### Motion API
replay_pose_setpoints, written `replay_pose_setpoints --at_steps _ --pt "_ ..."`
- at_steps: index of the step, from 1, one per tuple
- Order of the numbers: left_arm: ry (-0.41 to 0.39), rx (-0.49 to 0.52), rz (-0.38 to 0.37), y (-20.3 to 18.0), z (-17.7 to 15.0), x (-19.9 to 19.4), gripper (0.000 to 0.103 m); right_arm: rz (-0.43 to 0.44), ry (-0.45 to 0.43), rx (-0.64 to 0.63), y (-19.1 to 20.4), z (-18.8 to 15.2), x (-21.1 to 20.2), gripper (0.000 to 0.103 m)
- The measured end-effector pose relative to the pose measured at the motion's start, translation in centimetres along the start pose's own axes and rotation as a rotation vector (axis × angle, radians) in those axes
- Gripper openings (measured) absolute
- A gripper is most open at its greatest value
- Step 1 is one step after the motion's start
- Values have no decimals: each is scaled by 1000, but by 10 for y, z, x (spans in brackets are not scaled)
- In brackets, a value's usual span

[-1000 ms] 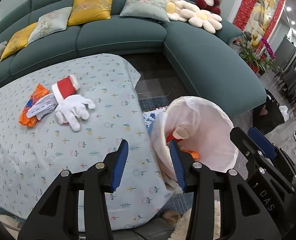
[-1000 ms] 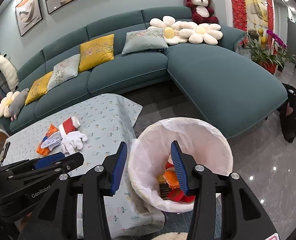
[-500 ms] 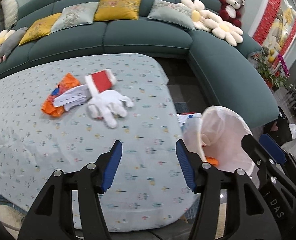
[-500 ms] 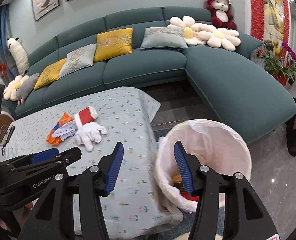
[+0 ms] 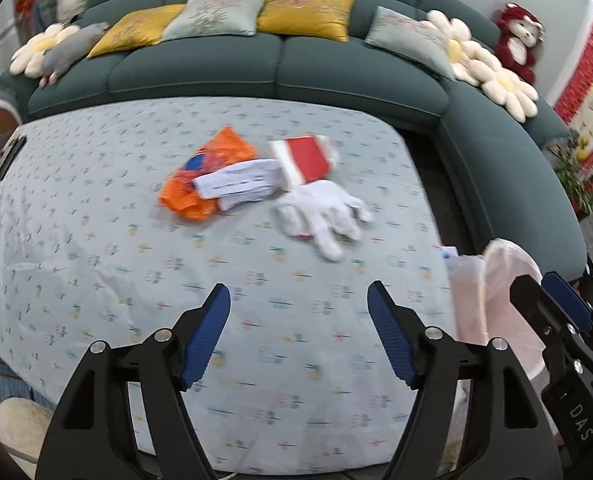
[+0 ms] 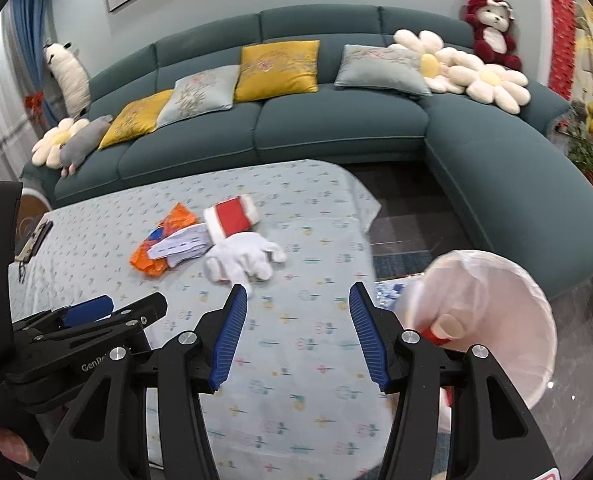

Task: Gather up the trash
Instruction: 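Move both tools back over the table toward the remaining orange bag, then grasp the orange bag with the left gripper while the right grasps the white envelope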

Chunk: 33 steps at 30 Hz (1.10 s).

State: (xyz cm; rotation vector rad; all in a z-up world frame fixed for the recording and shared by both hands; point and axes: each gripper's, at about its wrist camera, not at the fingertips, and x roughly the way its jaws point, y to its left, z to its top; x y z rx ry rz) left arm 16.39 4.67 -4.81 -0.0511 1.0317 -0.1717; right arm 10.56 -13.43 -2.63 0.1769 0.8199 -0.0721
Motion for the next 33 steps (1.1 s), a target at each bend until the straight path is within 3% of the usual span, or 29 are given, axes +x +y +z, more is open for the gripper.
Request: replay_pose_setpoints --at_steps 17,30,33 --pt "44 -129 60 121 47 60 68 101 105 -71 101 25 97 52" --pt "103 -110 22 153 84 133 67 145 155 -49 141 53 180 52" --pt "120 -99 -2 153 88 147 56 140 167 -53 148 56 197 52"
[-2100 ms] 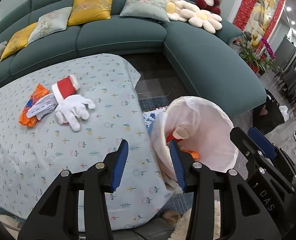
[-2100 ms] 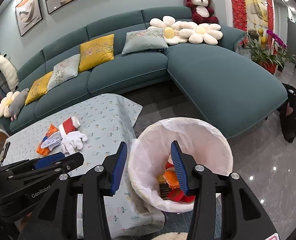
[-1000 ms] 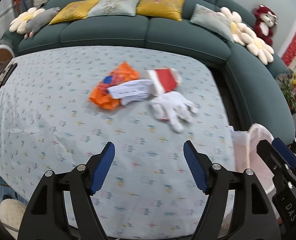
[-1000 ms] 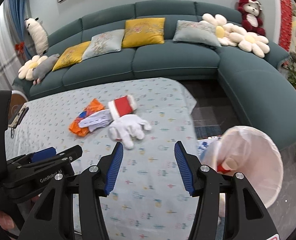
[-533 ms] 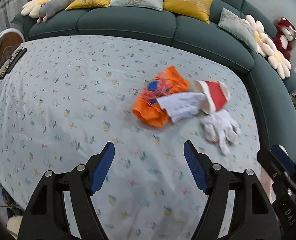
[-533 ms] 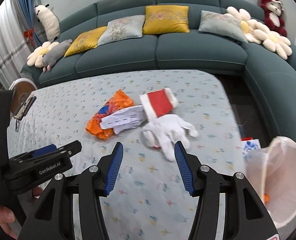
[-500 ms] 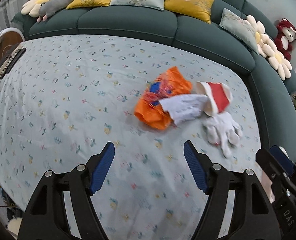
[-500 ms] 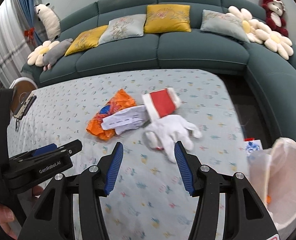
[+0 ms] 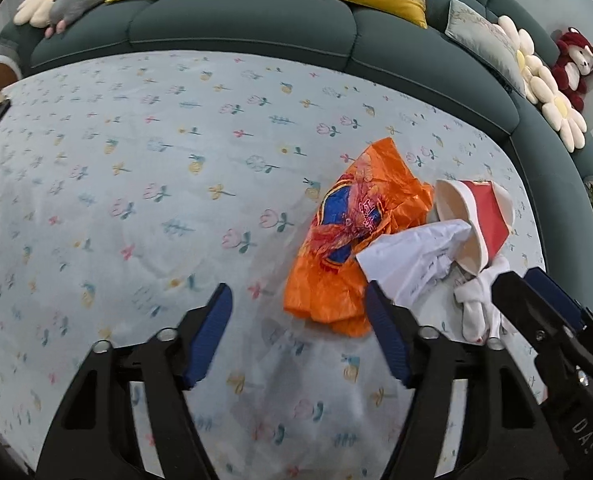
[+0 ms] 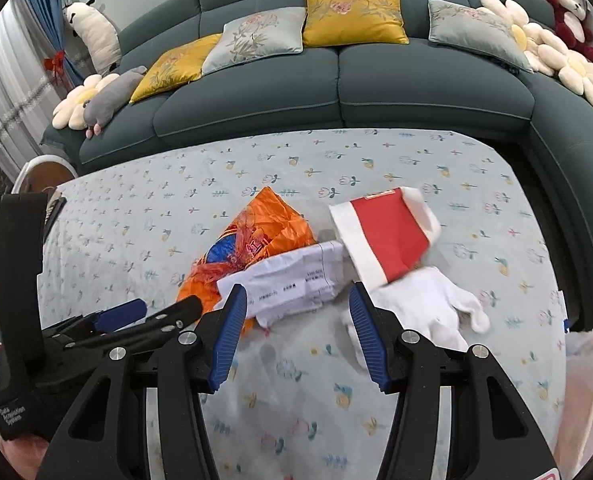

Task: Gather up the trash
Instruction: 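Grasp the orange bag with the left gripper while the right grasps the white envelope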

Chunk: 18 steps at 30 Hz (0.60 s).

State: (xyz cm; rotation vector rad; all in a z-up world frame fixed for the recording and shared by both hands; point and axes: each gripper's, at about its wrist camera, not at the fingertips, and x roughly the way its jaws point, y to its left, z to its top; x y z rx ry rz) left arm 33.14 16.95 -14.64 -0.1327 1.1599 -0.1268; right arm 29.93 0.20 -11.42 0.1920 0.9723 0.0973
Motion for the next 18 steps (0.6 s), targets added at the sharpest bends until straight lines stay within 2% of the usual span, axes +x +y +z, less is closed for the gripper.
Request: replay_pose_setpoints --at_steps 2,4,5,7,10,15,17,18 --pt "17 5 -17 0 3 8 47 13 12 7 1 2 10 52" --pt "37 4 -31 1 3 16 28 21 20 13 2 4 16 52" --pt "47 6 -32 2 2 19 25 27 27 13 4 5 22 52" --pt "51 13 -38 2 0 22 12 31 36 10 7 6 30 52" --pt "39 30 -37 0 -3 23 9 31 51 4 10 5 41 50" --pt "24 34 -41 0 -13 18 8 56 96 35 9 -4 56 39" --pt "23 37 -40 0 -15 16 7 68 109 34 10 -8 59 27" --pt "21 40 -37 -1 -17 15 7 78 111 33 10 -10 59 24"
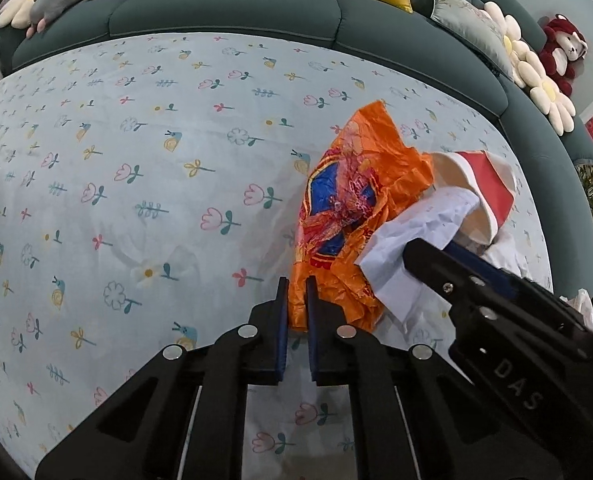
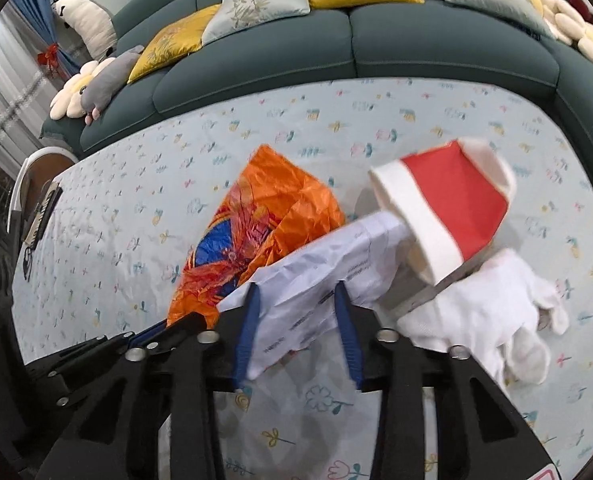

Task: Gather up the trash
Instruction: 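Grasp the orange bag with the left gripper while the right grasps the white envelope, then carry the orange bag and white envelope to the bin and release both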

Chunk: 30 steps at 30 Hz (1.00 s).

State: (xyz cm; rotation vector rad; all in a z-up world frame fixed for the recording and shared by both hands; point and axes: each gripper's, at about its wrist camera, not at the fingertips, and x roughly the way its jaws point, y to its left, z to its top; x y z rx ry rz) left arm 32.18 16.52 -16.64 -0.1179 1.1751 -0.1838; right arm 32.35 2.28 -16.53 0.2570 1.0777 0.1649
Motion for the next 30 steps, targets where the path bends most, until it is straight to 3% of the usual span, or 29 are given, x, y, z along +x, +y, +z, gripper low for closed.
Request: replay_pose_setpoints --at_steps 2,7,17,30 --pt "0 0 5 -1 -4 -3 7 22 3 0 0 -4 -2 16" --pt "-6 -8 1 -4 -16 -16 7 33 -12 -6 -1 -13 -19 9" --pt "-41 -7 -23 -33 -44 -66 6 32 -90 -7 -15 -32 -91 7" --pt "-77 110 -103 -138 -85 -122 6 -48 -227 60 -84 -69 -206 7"
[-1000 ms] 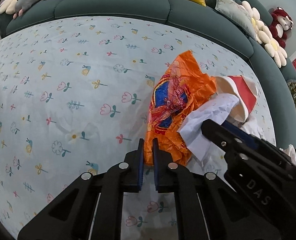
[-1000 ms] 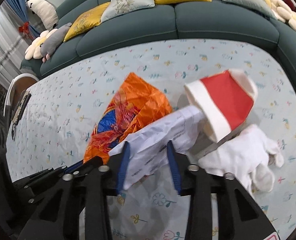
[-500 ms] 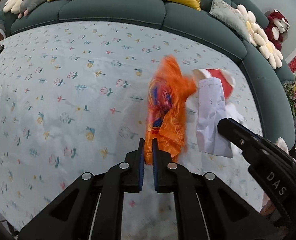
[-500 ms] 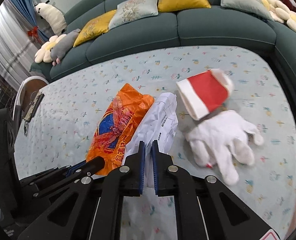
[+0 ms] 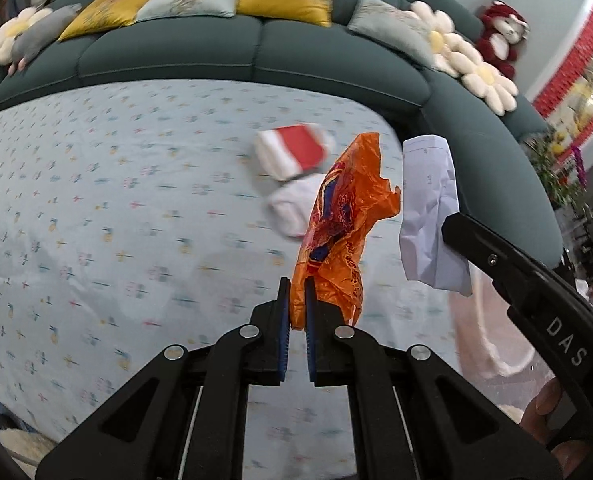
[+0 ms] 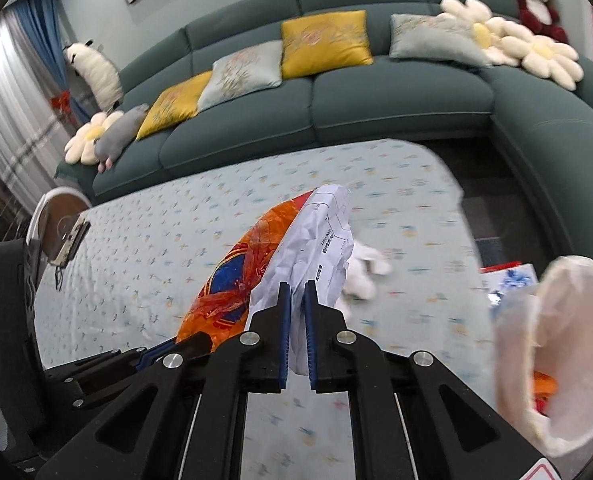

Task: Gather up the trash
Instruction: 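Carry the orange bag and white envelope to the bin and release both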

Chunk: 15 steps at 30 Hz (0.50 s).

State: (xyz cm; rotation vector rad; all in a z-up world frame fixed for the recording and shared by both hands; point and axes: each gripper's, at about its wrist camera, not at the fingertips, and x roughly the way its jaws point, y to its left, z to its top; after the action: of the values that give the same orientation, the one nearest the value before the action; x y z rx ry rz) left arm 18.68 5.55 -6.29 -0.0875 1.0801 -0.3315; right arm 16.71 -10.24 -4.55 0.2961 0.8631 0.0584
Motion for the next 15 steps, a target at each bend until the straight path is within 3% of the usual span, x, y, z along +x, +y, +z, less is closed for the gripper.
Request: replay_pose_setpoints --at_steps 15 --pt "8 213 -65 -134 -29 -9 6 -135 -92 130 -118 -35 -92 7"
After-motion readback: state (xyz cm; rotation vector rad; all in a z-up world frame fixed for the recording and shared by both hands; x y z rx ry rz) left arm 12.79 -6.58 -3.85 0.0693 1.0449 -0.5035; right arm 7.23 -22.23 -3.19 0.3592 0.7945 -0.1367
